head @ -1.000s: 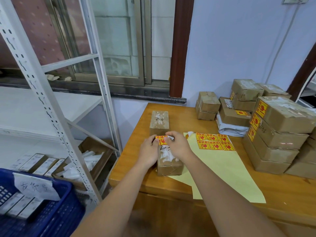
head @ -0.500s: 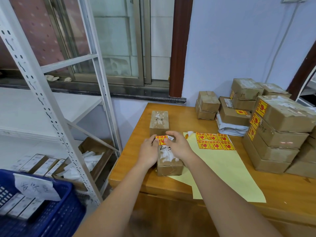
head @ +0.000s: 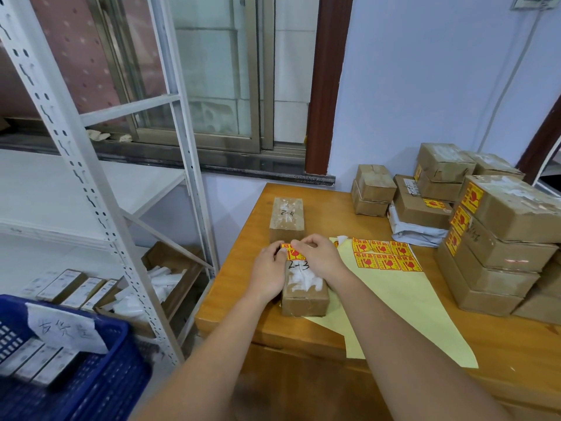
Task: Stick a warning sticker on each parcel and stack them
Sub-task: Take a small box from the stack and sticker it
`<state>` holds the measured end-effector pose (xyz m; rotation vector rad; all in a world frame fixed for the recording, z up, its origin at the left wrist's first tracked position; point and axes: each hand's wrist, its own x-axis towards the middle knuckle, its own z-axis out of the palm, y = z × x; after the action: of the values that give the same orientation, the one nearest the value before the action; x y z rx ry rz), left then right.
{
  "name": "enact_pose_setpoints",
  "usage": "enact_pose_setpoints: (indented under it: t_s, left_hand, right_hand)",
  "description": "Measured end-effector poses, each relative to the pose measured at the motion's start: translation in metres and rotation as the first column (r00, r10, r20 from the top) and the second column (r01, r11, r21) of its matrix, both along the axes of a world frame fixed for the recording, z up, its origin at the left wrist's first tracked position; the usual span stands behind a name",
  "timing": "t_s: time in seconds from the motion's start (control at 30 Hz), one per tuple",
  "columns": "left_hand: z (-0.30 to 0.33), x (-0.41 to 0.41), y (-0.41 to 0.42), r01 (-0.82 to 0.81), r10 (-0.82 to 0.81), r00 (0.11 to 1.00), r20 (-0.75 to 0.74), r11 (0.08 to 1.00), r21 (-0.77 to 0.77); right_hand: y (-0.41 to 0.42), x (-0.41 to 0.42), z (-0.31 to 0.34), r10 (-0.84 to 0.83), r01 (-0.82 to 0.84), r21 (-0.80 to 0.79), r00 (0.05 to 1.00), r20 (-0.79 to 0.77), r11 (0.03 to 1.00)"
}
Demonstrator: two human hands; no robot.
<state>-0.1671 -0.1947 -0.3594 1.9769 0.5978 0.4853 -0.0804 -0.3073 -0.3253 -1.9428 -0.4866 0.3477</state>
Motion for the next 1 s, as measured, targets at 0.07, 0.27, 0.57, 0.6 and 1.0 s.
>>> enact_pose_setpoints:
  t_s: [0.07,0.27,0.57,0.6,1.0]
  left_hand:
    - [-0.0004,0.0001,0.0001,-0.004,0.004,1.0,0.0,1.0,-0.008]
    - [-0.0031,0.0018,0.0008,-0.003,0.003,1.0,0.017,1.0,-0.018]
    - [-0.0023,0.0016,0.0002,-0.011,0.011,1.0,0.004,1.0,-0.008]
    - [-0.0019,0.0014,-0.0001,-0.013,0.013,1.0,0.005,1.0,-0.011]
    - [0.0024,-0.0005,-0.004,-0.021,0.021,1.0,0.009,0.999,-0.043]
  right_hand:
    - [0.0027,0.0036,0.0005,0.011,-0.011,-0.001,1.0,-0.015,1.0]
    - [0.0022,0.003,-0.0004,-0.002,0.001,0.01,1.0,0.02,1.0]
    - [0.0031,0.0022,0.001,0.0,0.001,-0.027,1.0,0.029,1.0]
    - [0.003,0.0024,0.0006,0.002,-0.001,-0.022,1.0,0.027,1.0]
    - [-0.0024,0.0045,0.0047,0.067,-0.068,-0.019,0.997,-0.035,0.998]
